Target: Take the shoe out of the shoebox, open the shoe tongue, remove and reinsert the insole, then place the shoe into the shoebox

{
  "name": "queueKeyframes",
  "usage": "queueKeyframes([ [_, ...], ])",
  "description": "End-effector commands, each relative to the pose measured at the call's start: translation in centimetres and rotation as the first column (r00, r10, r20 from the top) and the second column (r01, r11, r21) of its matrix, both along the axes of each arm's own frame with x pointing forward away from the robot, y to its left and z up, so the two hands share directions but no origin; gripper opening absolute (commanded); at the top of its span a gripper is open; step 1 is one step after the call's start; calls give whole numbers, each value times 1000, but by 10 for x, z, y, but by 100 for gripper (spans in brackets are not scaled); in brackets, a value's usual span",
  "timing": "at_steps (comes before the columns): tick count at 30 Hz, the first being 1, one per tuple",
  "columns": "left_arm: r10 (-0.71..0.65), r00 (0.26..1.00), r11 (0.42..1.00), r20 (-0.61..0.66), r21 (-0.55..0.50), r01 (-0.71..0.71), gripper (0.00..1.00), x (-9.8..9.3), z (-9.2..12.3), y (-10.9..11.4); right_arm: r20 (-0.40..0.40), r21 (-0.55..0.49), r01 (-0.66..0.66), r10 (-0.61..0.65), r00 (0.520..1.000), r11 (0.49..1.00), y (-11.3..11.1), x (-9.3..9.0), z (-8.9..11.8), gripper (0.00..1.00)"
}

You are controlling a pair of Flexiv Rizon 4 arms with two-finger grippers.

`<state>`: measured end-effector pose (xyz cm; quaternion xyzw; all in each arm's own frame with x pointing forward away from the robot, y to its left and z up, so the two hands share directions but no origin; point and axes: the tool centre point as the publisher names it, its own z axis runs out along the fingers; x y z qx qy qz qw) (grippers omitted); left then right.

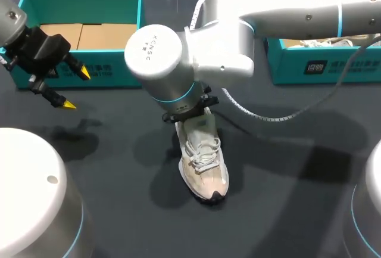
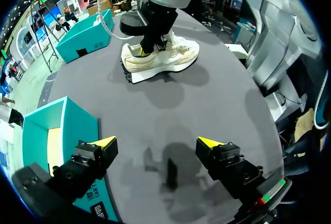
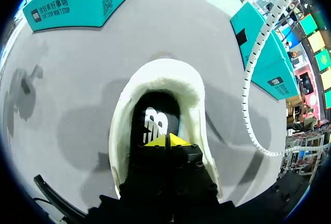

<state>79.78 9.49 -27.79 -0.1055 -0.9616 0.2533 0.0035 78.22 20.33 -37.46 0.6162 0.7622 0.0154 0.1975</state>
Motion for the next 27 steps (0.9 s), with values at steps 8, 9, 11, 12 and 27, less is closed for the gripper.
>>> queueKeyframes([
  [8,-1,1000,1000,0,3,1,100,0,0,0,-50,112,-90,96,994,990,-4,24,-11,0],
  [9,-1,1000,1000,0,3,1,100,0,0,0,-58,132,-93,101,993,987,-5,25,-15,0],
  [11,-1,1000,1000,0,3,1,100,0,0,0,-79,146,-94,106,991,985,-5,27,-24,0],
  [12,-1,1000,1000,0,3,1,100,0,0,0,-81,165,-100,115,990,981,-4,27,-27,0],
  [27,-1,1000,1000,0,3,1,100,0,0,0,-99,173,-35,53,994,984,-3,-14,-25,0],
])
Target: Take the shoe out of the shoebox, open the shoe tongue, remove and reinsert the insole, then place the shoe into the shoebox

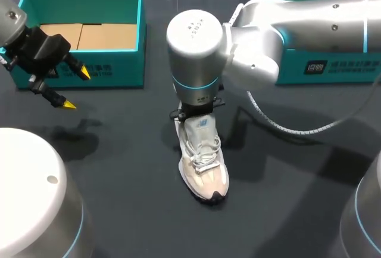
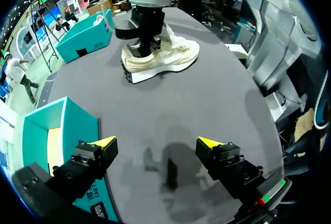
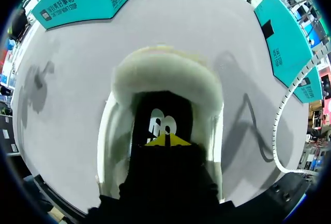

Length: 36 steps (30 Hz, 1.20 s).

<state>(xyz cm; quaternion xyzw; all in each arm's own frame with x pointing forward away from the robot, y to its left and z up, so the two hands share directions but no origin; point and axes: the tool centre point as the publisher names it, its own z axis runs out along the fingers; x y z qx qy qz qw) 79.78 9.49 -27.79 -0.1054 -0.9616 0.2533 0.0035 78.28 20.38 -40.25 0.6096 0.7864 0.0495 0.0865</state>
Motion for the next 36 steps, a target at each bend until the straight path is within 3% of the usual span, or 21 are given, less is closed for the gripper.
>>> queueKeyframes([
  [1,-1,1000,1000,0,3,1,100,0,0,0,44,-19,17,-16,999,1000,-4,-14,8,0],
  [9,-1,1000,1000,0,3,1,100,0,0,0,80,-56,6,-2,997,998,1,2,42,0],
  [15,-1,1000,1000,0,3,1,100,0,0,0,-53,-89,29,-34,998,996,-3,6,48,0],
  [22,-1,1000,1000,0,3,1,100,0,0,0,-160,-75,26,-38,986,997,-3,-5,39,0],
  [32,-1,1000,1000,0,3,1,100,0,0,0,-189,-84,37,-52,981,996,3,-33,41,0],
  [36,-1,1000,1000,0,3,1,100,0,0,0,-201,-88,36,-53,978,995,6,-39,41,13],
])
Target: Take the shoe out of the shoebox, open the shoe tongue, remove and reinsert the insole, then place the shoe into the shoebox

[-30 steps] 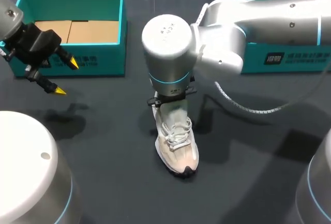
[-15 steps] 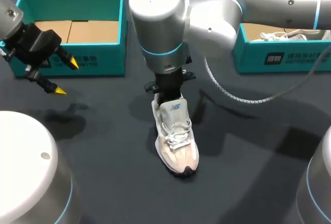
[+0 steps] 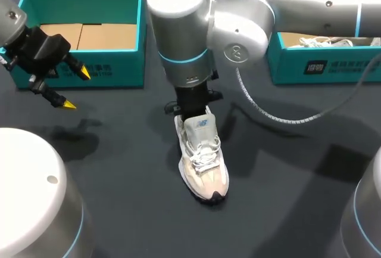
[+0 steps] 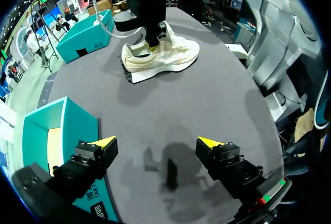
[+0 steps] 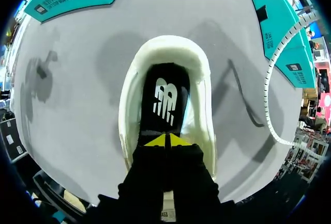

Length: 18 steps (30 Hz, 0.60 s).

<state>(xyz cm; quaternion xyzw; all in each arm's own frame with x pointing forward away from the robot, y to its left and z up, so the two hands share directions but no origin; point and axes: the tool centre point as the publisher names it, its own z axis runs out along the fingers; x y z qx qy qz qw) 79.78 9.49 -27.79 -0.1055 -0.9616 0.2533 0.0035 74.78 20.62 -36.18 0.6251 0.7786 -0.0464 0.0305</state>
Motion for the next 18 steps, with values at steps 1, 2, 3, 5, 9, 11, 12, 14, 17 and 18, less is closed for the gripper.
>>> queueKeyframes([
  [1,-1,1000,1000,0,3,1,100,0,0,0,-1,-7,0,0,1000,1000,4,-6,0,18],
  [2,-1,1000,1000,0,3,1,100,0,0,0,-3,-10,-1,1,1000,1000,5,-7,1,22],
  [3,-1,1000,1000,0,3,1,100,0,0,0,-3,-11,-1,1,1000,1000,6,-8,1,25],
  [5,-1,1000,1000,0,3,1,100,0,0,0,-6,-18,0,0,1000,1000,6,-9,1,32],
  [9,-1,1000,1000,0,3,1,100,0,0,0,-9,-19,-2,2,1000,1000,6,-8,0,45],
  [11,-1,1000,1000,0,3,1,100,0,0,0,-9,-21,-4,4,1000,1000,6,-7,0,60],
  [12,-1,1000,1000,0,3,1,100,0,0,0,-9,-23,-5,4,1000,1000,6,-6,0,75],
  [14,-1,1000,1000,0,3,1,100,0,0,0,-11,-26,-5,5,1000,1000,5,-4,0,92],
  [17,-1,1000,1000,0,3,1,100,0,0,0,-16,-30,-6,5,1000,1000,3,-2,-1,100],
  [18,-1,1000,1000,0,3,1,100,0,0,0,-16,-31,-4,4,1000,999,2,-1,-1,100],
])
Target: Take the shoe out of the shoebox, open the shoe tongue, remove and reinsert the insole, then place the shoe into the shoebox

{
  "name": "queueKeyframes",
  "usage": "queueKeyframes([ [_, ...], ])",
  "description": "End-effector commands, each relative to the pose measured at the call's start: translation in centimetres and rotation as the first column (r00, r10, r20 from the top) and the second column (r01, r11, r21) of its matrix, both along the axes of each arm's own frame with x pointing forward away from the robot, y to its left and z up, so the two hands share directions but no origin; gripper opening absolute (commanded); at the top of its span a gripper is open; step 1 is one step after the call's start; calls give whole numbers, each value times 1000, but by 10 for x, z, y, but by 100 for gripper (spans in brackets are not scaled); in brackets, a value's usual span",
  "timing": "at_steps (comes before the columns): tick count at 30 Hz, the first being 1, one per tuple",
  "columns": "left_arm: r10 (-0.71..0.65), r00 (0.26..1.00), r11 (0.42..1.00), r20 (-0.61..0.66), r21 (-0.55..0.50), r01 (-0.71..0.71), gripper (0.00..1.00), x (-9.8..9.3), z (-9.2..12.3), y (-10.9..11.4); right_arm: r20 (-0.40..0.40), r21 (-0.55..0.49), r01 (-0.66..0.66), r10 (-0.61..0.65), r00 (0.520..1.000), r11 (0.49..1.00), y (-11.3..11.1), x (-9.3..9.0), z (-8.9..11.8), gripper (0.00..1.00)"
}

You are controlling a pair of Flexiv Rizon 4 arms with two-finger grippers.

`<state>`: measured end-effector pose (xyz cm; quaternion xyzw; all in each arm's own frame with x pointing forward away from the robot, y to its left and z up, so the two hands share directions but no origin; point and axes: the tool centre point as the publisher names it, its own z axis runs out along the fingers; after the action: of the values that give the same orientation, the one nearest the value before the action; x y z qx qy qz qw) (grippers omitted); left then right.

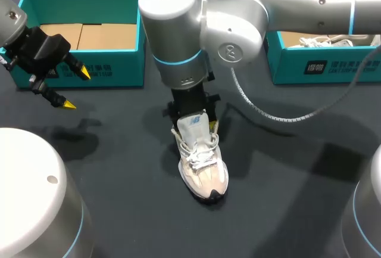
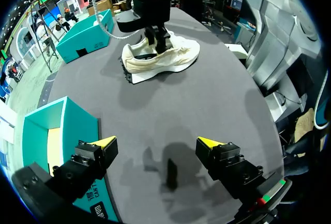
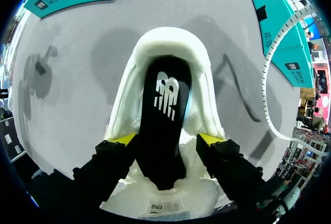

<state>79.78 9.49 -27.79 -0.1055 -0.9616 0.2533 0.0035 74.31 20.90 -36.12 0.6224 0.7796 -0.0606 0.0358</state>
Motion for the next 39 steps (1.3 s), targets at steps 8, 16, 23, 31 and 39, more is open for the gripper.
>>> queueKeyframes([
  [8,-1,1000,1000,0,3,1,100,0,0,0,2,-13,17,-17,1000,1000,-6,7,-1,100],
  [16,-1,1000,1000,0,3,1,100,0,0,0,4,4,40,-40,999,999,-7,1,1,100],
  [23,-1,1000,1000,0,3,1,100,0,0,0,-1,10,16,-16,1000,1000,1,7,1,100],
  [31,-1,1000,1000,0,3,1,100,0,0,0,3,29,34,-34,999,999,-8,-5,4,100],
  [39,-1,1000,1000,0,3,1,100,0,0,0,18,41,41,-42,999,998,-11,-11,11,100],
])
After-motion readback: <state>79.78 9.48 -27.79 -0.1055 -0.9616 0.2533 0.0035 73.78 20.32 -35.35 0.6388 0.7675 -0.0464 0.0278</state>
